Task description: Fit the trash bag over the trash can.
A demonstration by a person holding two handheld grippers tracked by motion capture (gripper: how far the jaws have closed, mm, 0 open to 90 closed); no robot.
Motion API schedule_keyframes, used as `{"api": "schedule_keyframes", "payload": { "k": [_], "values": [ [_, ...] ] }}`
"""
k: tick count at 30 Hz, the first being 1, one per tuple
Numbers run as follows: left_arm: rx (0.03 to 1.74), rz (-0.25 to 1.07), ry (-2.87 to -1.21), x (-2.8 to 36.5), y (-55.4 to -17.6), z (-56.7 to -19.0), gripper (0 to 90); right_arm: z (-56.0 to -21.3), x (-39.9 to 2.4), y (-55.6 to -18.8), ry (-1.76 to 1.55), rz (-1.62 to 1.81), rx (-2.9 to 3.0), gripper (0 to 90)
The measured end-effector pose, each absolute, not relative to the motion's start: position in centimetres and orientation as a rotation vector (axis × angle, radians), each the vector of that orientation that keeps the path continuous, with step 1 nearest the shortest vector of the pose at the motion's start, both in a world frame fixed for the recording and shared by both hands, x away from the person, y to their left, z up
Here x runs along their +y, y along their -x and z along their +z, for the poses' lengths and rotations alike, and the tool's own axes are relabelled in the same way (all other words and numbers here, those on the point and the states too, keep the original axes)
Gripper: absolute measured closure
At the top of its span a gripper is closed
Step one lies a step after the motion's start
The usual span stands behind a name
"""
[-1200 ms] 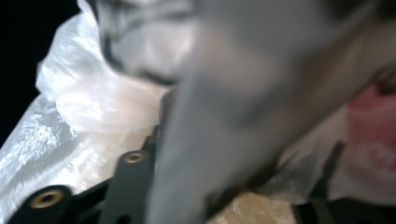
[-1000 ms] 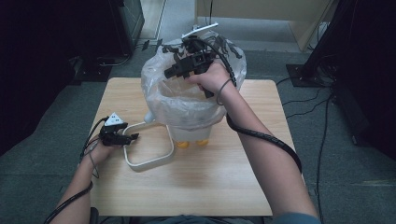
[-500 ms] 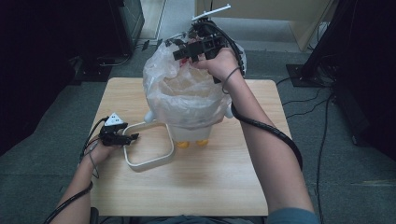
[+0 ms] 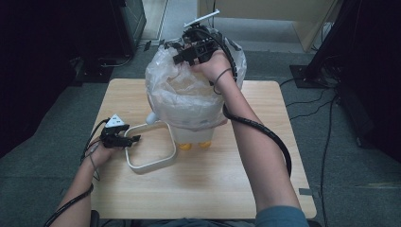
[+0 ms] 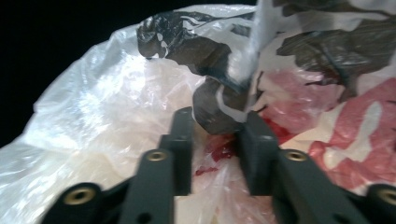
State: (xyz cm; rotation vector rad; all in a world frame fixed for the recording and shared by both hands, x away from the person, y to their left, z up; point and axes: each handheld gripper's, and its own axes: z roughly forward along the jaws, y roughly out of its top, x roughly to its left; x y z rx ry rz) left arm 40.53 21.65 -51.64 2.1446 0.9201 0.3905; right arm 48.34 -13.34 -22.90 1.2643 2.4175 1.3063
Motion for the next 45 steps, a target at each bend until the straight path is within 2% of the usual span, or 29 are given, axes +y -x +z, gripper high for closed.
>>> {"api": "schedule_keyframes", "payload": {
  "k": [2,3,13,19,21,22,23,25,27,35,39,41,42,43,45],
  "values": [
    [0.919,0.392,-2.146,21.6,-40.5,-51.6,24.5,-22.6,-13.5,-48.2,-1.273,1.336,2.394,85.6],
    [0.919,0.392,-2.146,21.6,-40.5,-51.6,24.6,-22.4,-13.6,-48.1,-1.284,1.334,2.381,86.8],
    [0.916,0.399,-2.153,21.6,-40.5,-51.6,24.5,-19.8,-13.9,-47.5,-1.177,1.381,2.239,88.0],
    [0.919,0.392,-2.146,21.6,-40.5,-51.6,24.5,-21.0,-13.4,-48.1,-1.192,1.362,2.209,87.0],
    [0.919,0.389,-2.146,21.7,-40.5,-51.6,24.6,-22.5,-13.0,-48.4,-1.261,1.366,2.252,80.5],
    [0.919,0.389,-2.146,21.7,-40.5,-51.6,24.5,-22.5,-13.0,-48.4,-1.261,1.366,2.252,80.5],
    [0.918,0.388,-2.147,21.7,-40.5,-51.6,24.5,-22.9,-13.0,-48.5,-1.298,1.365,2.275,75.8],
    [0.919,0.389,-2.146,21.7,-40.5,-51.6,24.5,-23.4,-13.3,-48.6,-1.432,1.39,2.31,59.9],
    [0.918,0.391,-2.149,21.7,-40.5,-51.6,24.5,-23.0,-13.8,-48.6,-1.48,1.413,2.327,52.1],
    [0.916,0.401,-2.153,21.6,-40.4,-51.6,24.5,-19.9,-15.1,-46.2,-1.397,1.475,2.32,44.0],
    [0.916,0.401,-2.153,21.6,-40.3,-51.6,24.5,-18.9,-15.7,-45.2,-1.368,1.466,2.319,45.0],
    [0.916,0.401,-2.154,21.6,-40.3,-51.6,24.5,-18.9,-15.9,-44.4,-1.333,1.498,2.405,59.2],
    [0.916,0.401,-2.154,21.6,-40.3,-51.6,24.5,-18.9,-15.9,-44.4,-1.333,1.498,2.405,59.2],
    [0.916,0.401,-2.154,21.6,-40.3,-51.6,24.5,-20.0,-15.6,-44.4,-1.338,1.473,2.473,62.9],
    [0.916,0.401,-2.154,21.6,-40.3,-51.6,24.5,-21.7,-15.0,-44.8,-1.378,1.411,2.52,63.4]
  ]
}}
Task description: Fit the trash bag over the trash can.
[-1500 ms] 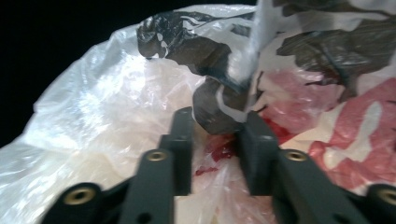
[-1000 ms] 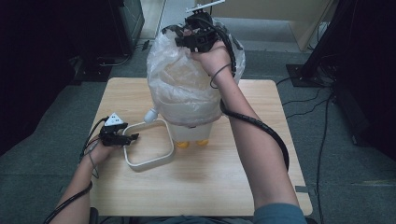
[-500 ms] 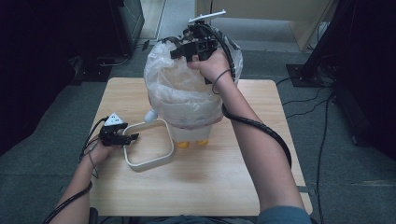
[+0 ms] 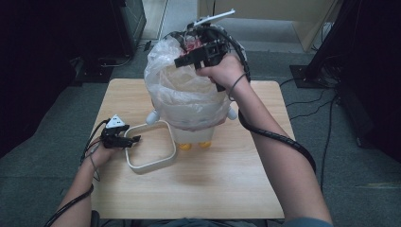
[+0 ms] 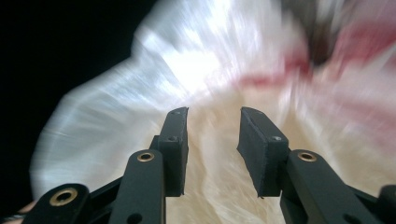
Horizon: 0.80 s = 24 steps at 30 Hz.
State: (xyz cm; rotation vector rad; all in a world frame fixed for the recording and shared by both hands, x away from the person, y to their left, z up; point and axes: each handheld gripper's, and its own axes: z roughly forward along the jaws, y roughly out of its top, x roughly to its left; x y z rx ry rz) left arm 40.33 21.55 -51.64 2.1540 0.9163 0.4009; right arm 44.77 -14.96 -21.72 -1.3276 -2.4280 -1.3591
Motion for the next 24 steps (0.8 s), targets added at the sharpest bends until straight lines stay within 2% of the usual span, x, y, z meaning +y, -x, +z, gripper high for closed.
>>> {"api": "schedule_keyframes", "payload": {
  "k": [5,7,9,15,19,24],
  "values": [
    [0.917,0.399,-2.152,21.6,-40.3,-51.6,24.5,-25.1,-13.6,-46.4,1.406,-1.253,-2.394,59.8],
    [0.918,0.394,-2.15,21.6,-40.4,-51.6,24.5,-25.7,-12.9,-46.8,1.394,-1.242,-2.404,53.2],
    [0.917,0.393,-2.15,21.6,-40.4,-51.6,24.5,-26.3,-12.4,-47.0,1.39,-1.23,-2.418,50.8],
    [0.917,0.394,-2.15,21.6,-40.4,-51.6,24.5,-28.0,-11.4,-47.1,1.352,-1.174,-2.481,48.9],
    [0.917,0.394,-2.15,21.6,-40.4,-51.6,24.5,-28.1,-11.4,-47.2,1.398,-1.165,-2.408,47.5],
    [0.917,0.394,-2.152,21.6,-40.4,-51.6,24.4,-26.9,-11.8,-46.7,1.426,-1.185,-2.384,38.5]
  ]
}}
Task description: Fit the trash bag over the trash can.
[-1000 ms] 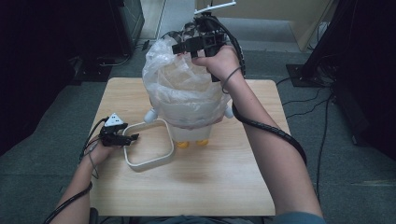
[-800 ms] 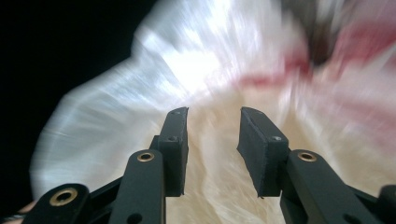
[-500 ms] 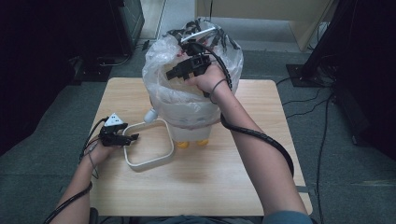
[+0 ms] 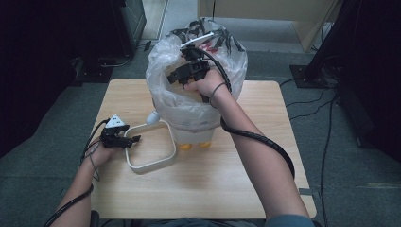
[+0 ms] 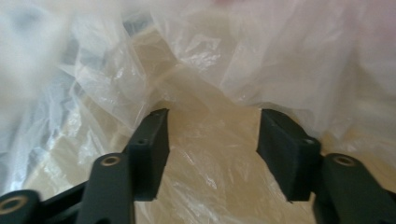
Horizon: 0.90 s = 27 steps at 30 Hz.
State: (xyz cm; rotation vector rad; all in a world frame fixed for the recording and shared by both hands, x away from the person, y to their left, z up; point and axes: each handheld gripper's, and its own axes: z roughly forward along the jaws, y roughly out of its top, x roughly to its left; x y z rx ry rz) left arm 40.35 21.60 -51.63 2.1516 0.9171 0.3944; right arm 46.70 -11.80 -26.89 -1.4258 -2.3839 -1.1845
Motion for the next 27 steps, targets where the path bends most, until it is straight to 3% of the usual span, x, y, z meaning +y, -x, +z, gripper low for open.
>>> {"api": "schedule_keyframes", "payload": {
  "k": [6,27],
  "values": [
    [0.914,0.4,-2.155,21.5,-40.3,-51.6,24.1,-25.2,-12.5,-46.1,1.399,-1.242,-2.367,32.9],
    [0.917,0.402,-2.155,21.5,-40.3,-51.6,24.1,-20.3,-19.3,-42.0,1.315,-1.419,-2.381,28.0]
  ]
}}
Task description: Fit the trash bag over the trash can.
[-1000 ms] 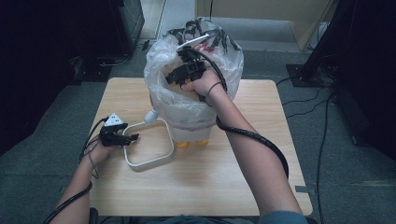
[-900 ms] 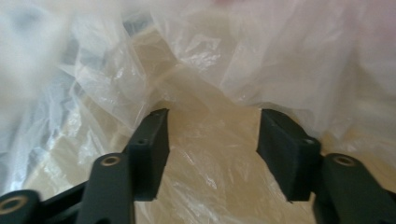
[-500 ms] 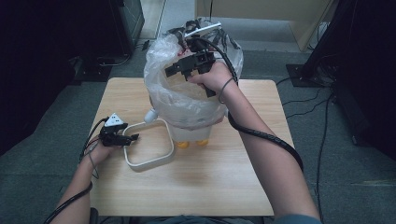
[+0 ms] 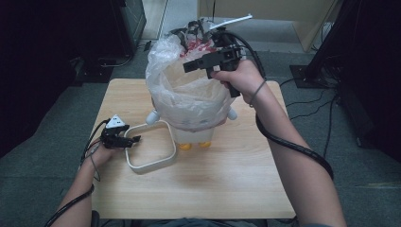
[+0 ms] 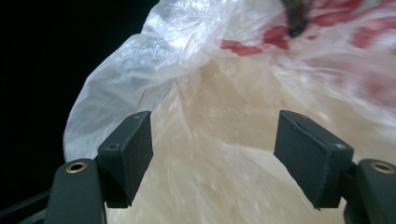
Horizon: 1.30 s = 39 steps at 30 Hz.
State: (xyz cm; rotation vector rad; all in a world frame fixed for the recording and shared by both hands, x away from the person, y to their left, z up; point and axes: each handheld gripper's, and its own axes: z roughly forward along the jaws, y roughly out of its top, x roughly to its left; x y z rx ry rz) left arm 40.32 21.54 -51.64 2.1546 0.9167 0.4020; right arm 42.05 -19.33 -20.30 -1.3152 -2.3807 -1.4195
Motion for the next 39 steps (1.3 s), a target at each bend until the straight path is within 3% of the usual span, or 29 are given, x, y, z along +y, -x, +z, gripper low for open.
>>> {"api": "schedule_keyframes", "payload": {
  "k": [9,17,23,39],
  "values": [
    [0.912,0.398,-2.162,21.5,-40.3,-51.7,20.5,-20.5,-27.2,-37.9,1.36,-1.479,-2.365,28.0],
    [0.928,0.404,-2.157,21.5,-40.3,-51.7,20.5,-23.8,-32.8,-35.3,1.473,-1.518,-2.312,28.2],
    [0.935,0.407,-2.153,21.5,-40.3,-51.7,20.6,-28.7,-34.4,-34.9,1.541,-1.518,-2.288,28.5],
    [0.944,0.411,-2.15,21.5,-40.3,-51.7,20.6,-44.4,-33.7,-35.3,1.695,-1.385,-2.437,29.1]
  ]
}}
